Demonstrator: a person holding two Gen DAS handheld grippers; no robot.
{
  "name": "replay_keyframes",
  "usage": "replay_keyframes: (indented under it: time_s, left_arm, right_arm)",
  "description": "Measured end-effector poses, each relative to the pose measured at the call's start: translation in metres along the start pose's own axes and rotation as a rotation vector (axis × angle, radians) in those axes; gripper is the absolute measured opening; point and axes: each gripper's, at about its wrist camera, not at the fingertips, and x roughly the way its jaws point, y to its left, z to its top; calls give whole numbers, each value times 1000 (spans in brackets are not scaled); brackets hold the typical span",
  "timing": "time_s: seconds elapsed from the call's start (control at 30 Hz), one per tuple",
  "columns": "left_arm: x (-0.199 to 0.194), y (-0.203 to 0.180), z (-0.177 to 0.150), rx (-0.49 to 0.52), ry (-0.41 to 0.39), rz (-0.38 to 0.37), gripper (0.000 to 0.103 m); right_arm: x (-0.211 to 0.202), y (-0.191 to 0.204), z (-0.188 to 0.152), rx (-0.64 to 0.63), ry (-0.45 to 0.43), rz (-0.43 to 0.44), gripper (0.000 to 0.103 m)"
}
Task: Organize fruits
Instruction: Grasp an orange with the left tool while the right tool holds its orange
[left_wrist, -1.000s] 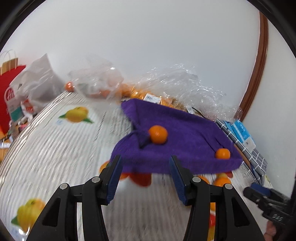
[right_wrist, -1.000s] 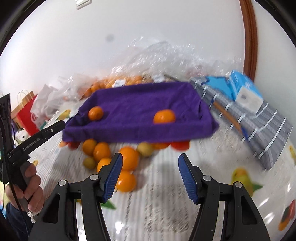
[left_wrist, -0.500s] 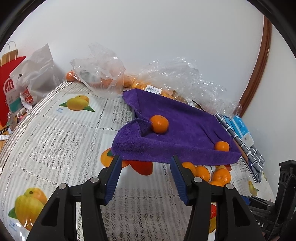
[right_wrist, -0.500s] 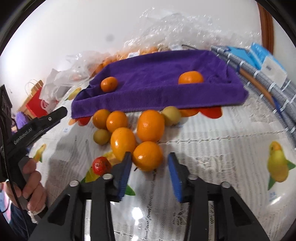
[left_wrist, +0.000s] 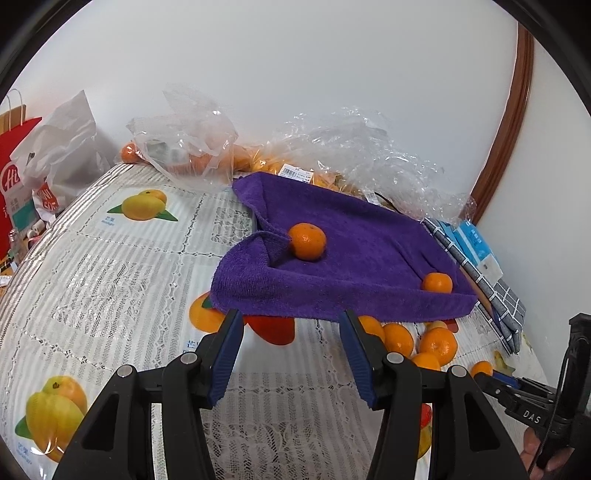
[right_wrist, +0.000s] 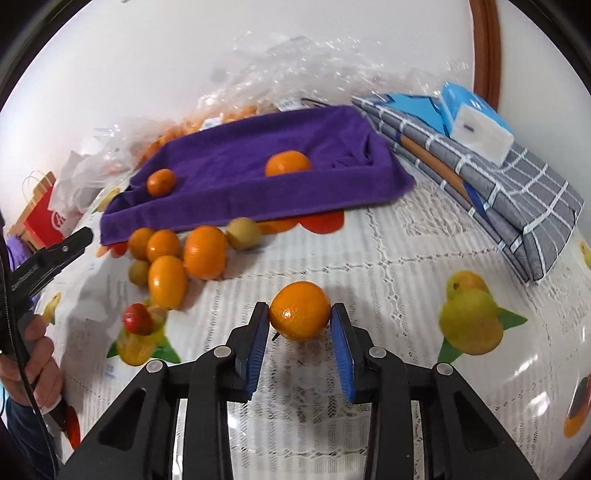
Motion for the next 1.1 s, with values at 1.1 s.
replay_keyframes:
  time_s: [1.1]
  left_arm:
    - [51, -37, 1, 34, 211, -230, 34]
  right_arm:
    - [-5, 5, -1, 13, -92, -22, 32]
